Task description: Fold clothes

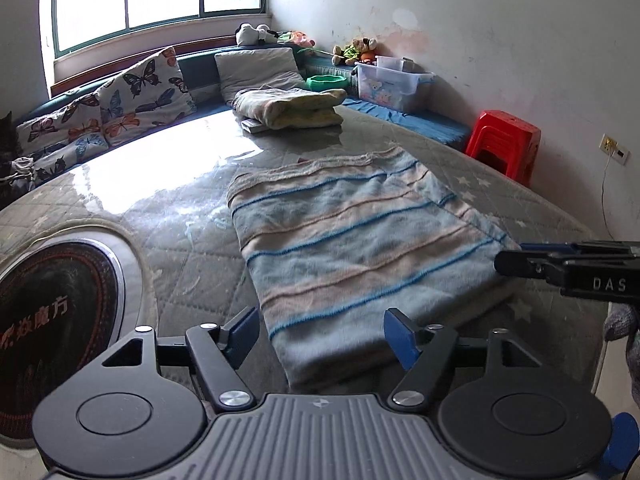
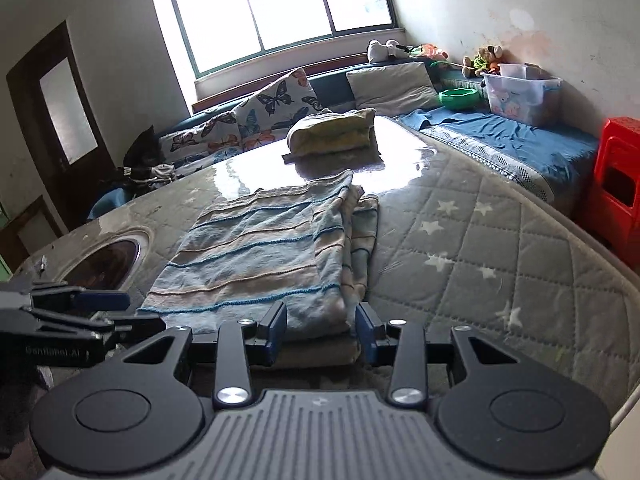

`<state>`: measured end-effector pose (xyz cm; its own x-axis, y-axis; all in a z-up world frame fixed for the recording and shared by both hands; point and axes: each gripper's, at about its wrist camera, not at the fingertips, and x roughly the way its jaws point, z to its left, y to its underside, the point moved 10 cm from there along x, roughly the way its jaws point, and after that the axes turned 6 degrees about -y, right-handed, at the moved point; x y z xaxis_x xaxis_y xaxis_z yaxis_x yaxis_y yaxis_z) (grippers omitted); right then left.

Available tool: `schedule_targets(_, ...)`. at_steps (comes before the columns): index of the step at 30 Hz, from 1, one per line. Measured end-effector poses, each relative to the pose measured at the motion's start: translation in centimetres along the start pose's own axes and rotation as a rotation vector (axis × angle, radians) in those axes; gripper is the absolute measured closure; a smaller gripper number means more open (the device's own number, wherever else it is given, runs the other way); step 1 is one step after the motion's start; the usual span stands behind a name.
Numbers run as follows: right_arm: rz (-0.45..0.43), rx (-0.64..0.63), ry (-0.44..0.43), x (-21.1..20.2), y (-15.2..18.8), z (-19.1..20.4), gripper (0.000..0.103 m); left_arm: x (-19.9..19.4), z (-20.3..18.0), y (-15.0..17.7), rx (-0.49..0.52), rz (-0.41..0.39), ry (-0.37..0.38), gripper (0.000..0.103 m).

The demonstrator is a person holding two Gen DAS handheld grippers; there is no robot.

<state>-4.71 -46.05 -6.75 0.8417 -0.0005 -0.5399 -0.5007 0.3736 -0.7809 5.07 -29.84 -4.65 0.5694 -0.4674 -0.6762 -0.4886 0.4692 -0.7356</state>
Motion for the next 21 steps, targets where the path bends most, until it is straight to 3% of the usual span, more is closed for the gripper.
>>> schedule_targets(8, 0.004, 0.053, 0.042, 0.1, 1.2, -1.1, 0.065, 0.1, 1.4, 1.7, -0.029, 0.03, -0.033, 0.03)
schedule_targets(17, -0.061, 0.037, 0.011, -0.2, -0.9, 0.2, 0.064, -0.4, 2.3, 1.6, -0.08, 0.021, -0.051, 0.03)
schedule_targets(21, -0.031, 0.032, 0.018, 0.9, -0.2, 0.3, 0.064, -0.6, 3.1, 1.6, -0.111, 0.024, -0.062, 0.028)
